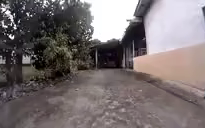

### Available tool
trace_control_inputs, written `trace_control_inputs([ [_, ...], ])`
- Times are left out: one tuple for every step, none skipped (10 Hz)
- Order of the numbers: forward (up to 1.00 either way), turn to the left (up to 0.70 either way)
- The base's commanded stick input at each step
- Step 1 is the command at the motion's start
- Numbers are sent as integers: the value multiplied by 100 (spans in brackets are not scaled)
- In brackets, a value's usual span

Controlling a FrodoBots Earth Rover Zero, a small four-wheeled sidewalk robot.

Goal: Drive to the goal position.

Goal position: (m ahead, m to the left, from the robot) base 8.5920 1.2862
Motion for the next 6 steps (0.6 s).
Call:
trace_control_inputs([
  [70,0],
  [70,0],
  [70,0],
  [70,0],
  [70,-6],
  [70,-27],
])
